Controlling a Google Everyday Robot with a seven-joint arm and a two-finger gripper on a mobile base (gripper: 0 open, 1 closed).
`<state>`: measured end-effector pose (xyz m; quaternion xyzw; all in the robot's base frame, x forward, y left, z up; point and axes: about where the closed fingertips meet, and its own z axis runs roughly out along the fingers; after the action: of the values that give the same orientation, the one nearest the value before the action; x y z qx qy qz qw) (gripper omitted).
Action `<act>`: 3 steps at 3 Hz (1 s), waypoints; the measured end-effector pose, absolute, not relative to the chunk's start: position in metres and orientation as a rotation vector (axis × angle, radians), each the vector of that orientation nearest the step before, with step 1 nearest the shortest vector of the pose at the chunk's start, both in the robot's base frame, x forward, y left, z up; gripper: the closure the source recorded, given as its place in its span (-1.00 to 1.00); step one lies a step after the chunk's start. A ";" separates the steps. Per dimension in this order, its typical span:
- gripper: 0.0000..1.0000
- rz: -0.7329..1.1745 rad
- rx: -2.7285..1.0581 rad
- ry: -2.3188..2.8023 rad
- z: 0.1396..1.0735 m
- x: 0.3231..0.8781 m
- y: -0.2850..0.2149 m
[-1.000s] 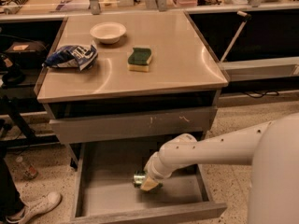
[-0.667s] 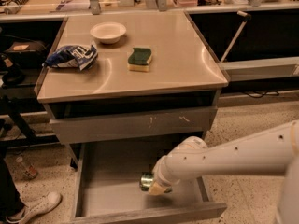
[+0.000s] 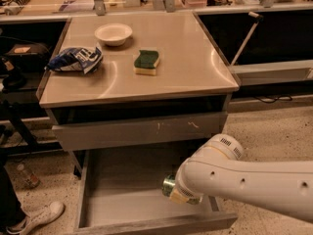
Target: Pick green can from middle drawer and place on counter
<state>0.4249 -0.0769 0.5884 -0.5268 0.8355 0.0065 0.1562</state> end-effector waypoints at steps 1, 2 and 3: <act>1.00 -0.103 -1.449 2.414 0.650 0.424 -0.090; 1.00 -0.143 -1.449 2.430 0.663 0.420 -0.097; 1.00 -0.142 -1.450 2.429 0.662 0.420 -0.096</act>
Offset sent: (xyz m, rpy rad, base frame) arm -0.0004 -0.0119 0.0555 -0.0543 -0.0456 -0.0510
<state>0.4203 -0.0962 0.6625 -0.5057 0.8474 -0.0495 0.1539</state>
